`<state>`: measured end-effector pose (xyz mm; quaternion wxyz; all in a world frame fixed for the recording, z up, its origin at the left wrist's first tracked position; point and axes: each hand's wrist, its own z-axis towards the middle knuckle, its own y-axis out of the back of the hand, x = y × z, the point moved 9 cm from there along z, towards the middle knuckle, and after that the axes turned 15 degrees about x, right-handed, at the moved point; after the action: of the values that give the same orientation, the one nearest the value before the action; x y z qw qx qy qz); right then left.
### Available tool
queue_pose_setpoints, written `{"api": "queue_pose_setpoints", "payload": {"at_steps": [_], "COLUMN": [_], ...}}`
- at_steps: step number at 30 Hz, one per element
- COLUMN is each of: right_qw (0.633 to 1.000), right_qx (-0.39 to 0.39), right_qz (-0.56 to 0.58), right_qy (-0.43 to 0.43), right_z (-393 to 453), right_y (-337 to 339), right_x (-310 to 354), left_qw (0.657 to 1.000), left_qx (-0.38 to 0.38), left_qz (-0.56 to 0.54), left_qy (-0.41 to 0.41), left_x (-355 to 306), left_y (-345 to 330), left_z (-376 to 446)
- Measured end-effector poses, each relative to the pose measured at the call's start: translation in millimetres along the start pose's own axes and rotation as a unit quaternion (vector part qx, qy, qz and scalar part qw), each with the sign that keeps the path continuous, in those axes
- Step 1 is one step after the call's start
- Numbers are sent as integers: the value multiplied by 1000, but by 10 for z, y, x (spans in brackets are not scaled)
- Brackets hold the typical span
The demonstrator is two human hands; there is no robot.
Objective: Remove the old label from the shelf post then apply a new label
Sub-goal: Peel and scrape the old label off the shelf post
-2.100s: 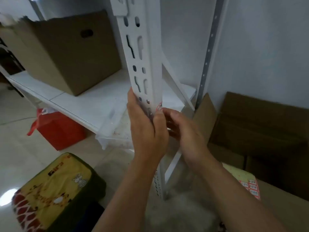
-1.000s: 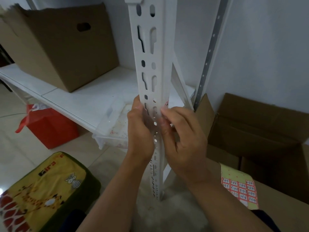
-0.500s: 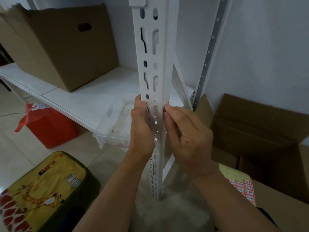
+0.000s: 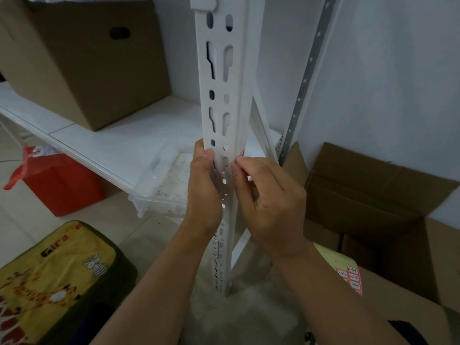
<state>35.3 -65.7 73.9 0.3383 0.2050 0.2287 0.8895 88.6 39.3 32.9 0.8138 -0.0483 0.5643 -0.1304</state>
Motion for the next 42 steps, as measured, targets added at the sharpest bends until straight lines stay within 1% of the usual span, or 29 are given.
{"api": "queue_pose_setpoints", "payload": {"at_steps": [3, 8, 15, 26, 32, 37, 42], "right_qw": [1000, 999, 998, 998, 994, 994, 992], "right_qx": [-16, -24, -34, -32, -34, -36, -29], "right_qz": [16, 41, 47, 43, 81, 75, 99], "right_qy": [-17, -22, -35, -40, -69, -67, -79], "right_z": [-9, 4, -5, 3, -42, -31, -23], "right_y": [-12, -12, -24, -62, -79, -72, -61], "right_x": [-9, -29, -25, -12, -85, -56, -80], "left_qw": [1000, 1000, 1000, 999, 999, 999, 999], "left_qx": [-8, 1, -1, 8, 10, 3, 3], "left_qz": [-2, -5, -15, -33, -40, -42, -36], "left_qy": [-2, -18, -23, -27, -30, -33, -38], "left_x": [2, -26, -27, -12, -4, 11, -5], "left_y": [8, -7, -25, -31, -8, 2, -6], "left_z": [-4, -5, -15, -15, -5, 4, 2]}}
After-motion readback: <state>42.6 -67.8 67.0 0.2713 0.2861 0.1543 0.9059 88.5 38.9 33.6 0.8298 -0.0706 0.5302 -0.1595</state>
